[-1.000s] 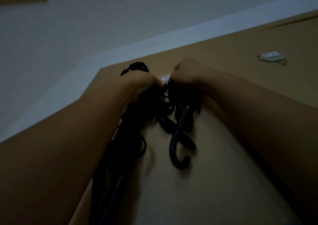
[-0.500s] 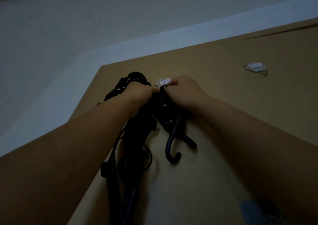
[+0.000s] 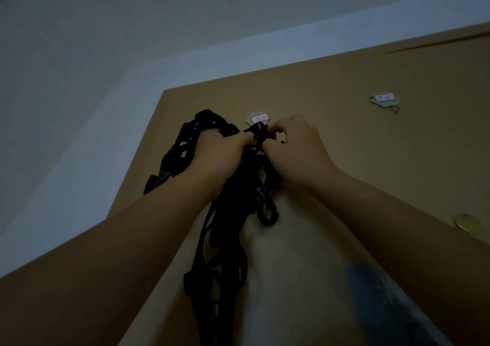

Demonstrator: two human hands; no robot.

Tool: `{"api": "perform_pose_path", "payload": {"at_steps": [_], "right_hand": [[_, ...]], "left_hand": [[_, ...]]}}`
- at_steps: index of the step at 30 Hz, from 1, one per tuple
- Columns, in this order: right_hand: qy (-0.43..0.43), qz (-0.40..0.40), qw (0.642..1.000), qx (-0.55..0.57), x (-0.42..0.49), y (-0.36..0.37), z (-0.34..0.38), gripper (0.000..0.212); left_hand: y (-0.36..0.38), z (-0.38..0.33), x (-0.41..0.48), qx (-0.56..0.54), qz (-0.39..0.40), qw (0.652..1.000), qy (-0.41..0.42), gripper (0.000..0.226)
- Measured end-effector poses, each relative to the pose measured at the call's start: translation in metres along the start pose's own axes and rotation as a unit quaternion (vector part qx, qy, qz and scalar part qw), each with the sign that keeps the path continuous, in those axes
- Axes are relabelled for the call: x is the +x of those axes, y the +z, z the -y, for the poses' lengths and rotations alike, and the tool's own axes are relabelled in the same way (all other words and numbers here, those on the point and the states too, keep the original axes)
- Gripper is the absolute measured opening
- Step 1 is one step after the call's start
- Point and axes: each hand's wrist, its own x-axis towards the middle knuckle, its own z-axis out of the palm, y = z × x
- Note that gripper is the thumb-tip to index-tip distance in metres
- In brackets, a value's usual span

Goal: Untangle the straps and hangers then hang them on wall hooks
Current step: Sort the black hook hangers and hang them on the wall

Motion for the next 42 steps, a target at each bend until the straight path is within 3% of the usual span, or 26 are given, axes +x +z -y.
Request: {"api": "perform_pose_path", "payload": {"at_steps": [4, 8, 12, 15, 23, 31, 36, 39, 42], "right_hand": [[0.003, 0.001, 0.999, 0.045, -0.026, -0.018, 0.019, 0.021], [0.084, 0.016, 0.979, 0.185, -0.087, -0.048, 0.034, 0.011], [0.24, 0.091, 0.916, 0.307, -0.162, -0.086, 0.044, 0.006], [0.327, 0.155, 0.87, 0.335, -0.212, -0.126, 0.05, 0.008], [0.438, 0.294, 0.791, 0.311, -0.341, -0.23, 0.059, 0.012], [0.535, 0.413, 0.695, 0.245, -0.454, -0.3, 0.076, 0.012], [0.627, 0.384, 0.646, 0.206, -0.508, -0.323, 0.088, 0.012], [0.665, 0.374, 0.618, 0.189, -0.534, -0.335, 0.092, 0.017], [0.698, 0.348, 0.599, 0.181, -0.554, -0.344, 0.097, 0.007]], "left_hand": [[0.001, -0.014, -0.033, -0.058, 0.033, 0.996, -0.064, 0.024], [0.003, -0.025, -0.07, -0.06, 0.07, 0.983, -0.158, 0.034], [0.017, -0.035, -0.132, -0.113, 0.176, 0.939, -0.274, 0.031], [0.029, -0.042, -0.192, -0.144, 0.213, 0.904, -0.342, 0.028], [0.062, -0.059, -0.368, -0.23, 0.151, 0.821, -0.501, 0.023], [0.062, -0.058, -0.511, -0.215, 0.171, 0.717, -0.641, 0.028], [0.06, -0.056, -0.583, -0.242, 0.159, 0.65, -0.702, 0.039], [0.056, -0.055, -0.617, -0.245, 0.166, 0.638, -0.711, 0.037], [0.053, -0.054, -0.639, -0.245, 0.18, 0.627, -0.717, 0.035]]}}
